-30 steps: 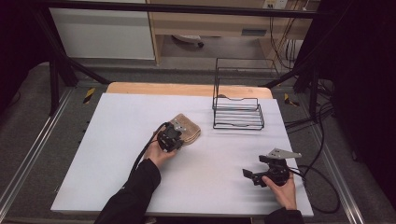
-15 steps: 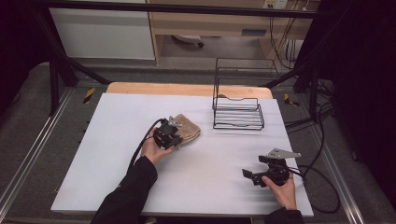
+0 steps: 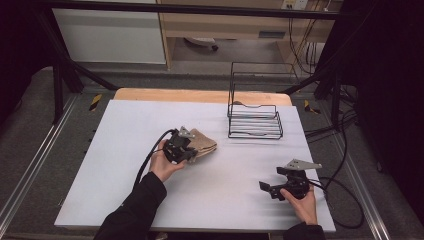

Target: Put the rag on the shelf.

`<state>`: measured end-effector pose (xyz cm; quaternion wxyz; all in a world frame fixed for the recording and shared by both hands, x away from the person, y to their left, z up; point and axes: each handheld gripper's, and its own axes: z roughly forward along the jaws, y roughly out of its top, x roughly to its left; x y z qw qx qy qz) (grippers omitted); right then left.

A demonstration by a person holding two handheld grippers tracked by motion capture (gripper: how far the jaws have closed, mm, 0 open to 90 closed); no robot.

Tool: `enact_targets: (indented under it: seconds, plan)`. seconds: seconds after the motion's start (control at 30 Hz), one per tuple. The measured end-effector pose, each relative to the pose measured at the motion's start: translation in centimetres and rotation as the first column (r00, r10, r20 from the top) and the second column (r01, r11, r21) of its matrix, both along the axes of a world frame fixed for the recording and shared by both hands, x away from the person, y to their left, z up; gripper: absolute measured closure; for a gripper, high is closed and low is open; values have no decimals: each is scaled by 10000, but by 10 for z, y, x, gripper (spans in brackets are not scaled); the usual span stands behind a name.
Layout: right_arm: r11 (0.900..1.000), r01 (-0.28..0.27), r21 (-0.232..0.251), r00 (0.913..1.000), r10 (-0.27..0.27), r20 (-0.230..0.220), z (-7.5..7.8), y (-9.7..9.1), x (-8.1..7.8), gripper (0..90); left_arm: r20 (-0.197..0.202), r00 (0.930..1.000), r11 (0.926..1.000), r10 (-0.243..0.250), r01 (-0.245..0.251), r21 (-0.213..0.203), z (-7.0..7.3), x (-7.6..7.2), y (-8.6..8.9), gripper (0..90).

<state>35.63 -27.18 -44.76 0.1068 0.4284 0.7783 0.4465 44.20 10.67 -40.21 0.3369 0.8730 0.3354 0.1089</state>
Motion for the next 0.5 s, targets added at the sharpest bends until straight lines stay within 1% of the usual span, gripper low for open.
enact_targets:
  seconds: [0.07, 0.27, 0.43, 0.5]
  plan:
    - [10000, -10, -4, 10000, 10, -2, 0, 0, 0, 11, -52, 10000, 10000, -61, 60, -52, 0, -6, -3, 842]
    - [10000, 7, -10, 10000, -7, -10, 0, 0, 0, 10, -227, 9991, 9986, -352, 343, -410, 0, -25, -12, 841]
    - [10000, 11, 22, 10000, -11, -40, 0, 0, 0, 11, -293, 9980, 9969, -563, 546, -561, 0, -39, -20, 841]
    - [10000, 6, 14, 10000, -6, -42, 0, 0, 0, 11, -327, 9973, 9963, -662, 643, -562, -1, -44, -24, 840]
